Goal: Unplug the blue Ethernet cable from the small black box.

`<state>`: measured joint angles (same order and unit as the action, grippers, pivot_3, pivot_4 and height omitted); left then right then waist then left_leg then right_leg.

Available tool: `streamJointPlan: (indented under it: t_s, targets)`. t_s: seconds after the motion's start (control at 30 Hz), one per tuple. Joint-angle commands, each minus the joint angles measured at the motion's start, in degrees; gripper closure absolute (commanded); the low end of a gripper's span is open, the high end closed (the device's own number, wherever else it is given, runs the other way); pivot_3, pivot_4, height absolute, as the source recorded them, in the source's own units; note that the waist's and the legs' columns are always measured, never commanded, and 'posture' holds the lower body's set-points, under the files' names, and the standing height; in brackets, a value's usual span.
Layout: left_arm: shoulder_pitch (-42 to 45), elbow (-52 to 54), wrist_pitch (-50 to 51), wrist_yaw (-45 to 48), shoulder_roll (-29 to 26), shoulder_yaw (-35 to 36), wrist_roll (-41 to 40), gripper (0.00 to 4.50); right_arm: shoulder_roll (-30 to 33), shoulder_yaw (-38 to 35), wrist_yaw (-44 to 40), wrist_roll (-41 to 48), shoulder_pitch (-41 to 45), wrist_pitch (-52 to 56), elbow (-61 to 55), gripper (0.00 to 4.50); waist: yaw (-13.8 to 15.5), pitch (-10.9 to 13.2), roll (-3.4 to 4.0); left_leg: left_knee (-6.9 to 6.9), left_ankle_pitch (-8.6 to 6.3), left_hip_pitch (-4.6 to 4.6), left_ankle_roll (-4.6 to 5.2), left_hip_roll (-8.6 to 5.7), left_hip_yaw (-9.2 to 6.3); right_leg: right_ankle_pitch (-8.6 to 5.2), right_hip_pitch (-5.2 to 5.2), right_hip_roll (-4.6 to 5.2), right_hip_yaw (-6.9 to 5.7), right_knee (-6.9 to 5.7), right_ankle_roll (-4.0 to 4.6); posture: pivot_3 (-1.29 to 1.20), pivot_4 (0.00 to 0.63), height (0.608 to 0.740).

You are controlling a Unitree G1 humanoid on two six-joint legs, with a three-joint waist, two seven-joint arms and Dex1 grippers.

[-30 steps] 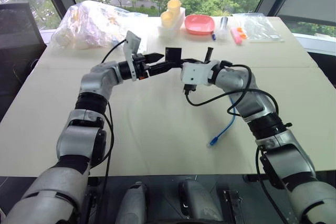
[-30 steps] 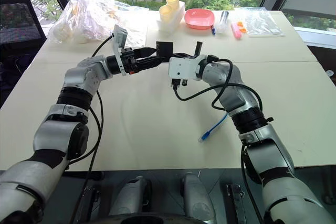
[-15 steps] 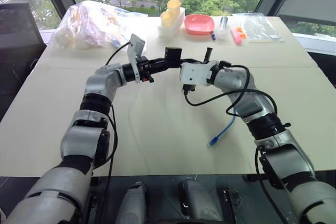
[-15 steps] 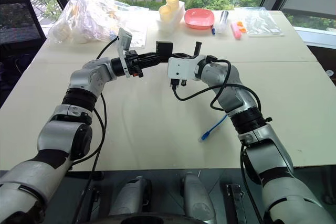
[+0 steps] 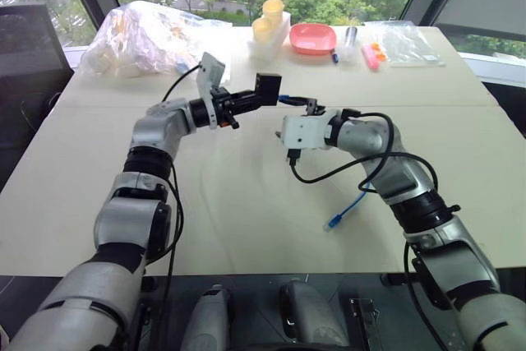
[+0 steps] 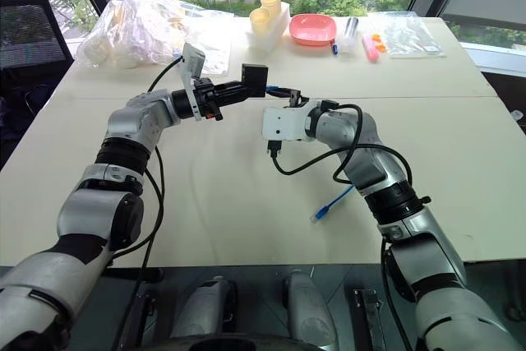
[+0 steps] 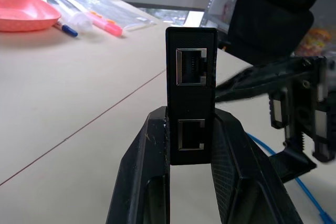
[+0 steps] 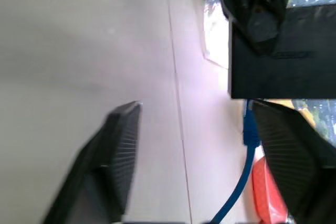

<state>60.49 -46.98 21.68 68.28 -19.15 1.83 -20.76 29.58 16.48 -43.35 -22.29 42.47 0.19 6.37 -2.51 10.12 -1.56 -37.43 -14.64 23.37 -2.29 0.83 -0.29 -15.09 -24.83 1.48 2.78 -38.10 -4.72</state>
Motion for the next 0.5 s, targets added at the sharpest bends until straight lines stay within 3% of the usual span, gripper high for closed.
streamJointPlan:
  t_s: [0.03,0.27,0.5]
  targets:
    - [-0.6,4.3,5.0,9.8,-3.3,-1.0,-2.1,4.05,1.9,-8.9,-3.3,9.3,0.4,7.4,-3.2,0.07,0.0,0.0,0.0,0.0,0.0,-0.01,0.0,0.0,0.0,0.0,0.01,0.0,0.0,-0.01,0.0,0.0,0.15,0.735]
    - [2.1,2.7,16.4,21.7,-9.7,2.5,-7.6,4.05,5.0,-28.6,-13.7,40.8,1.5,39.4,-11.8,0.07,0.1,0.0,0.0,0.0,0.0,-0.01,0.01,0.05,-0.06,0.0,0.04,-0.02,-0.05,-0.01,0.0,0.0,0.15,0.735]
    - [5.5,1.3,21.2,23.5,-8.7,5.7,-11.2,4.05,5.1,-34.0,-14.9,64.1,1.3,63.3,-19.2,0.07,0.1,0.0,0.0,-0.04,-0.01,-0.03,0.02,0.07,-0.14,0.0,0.12,0.0,-0.13,0.0,0.0,0.0,0.15,0.735]
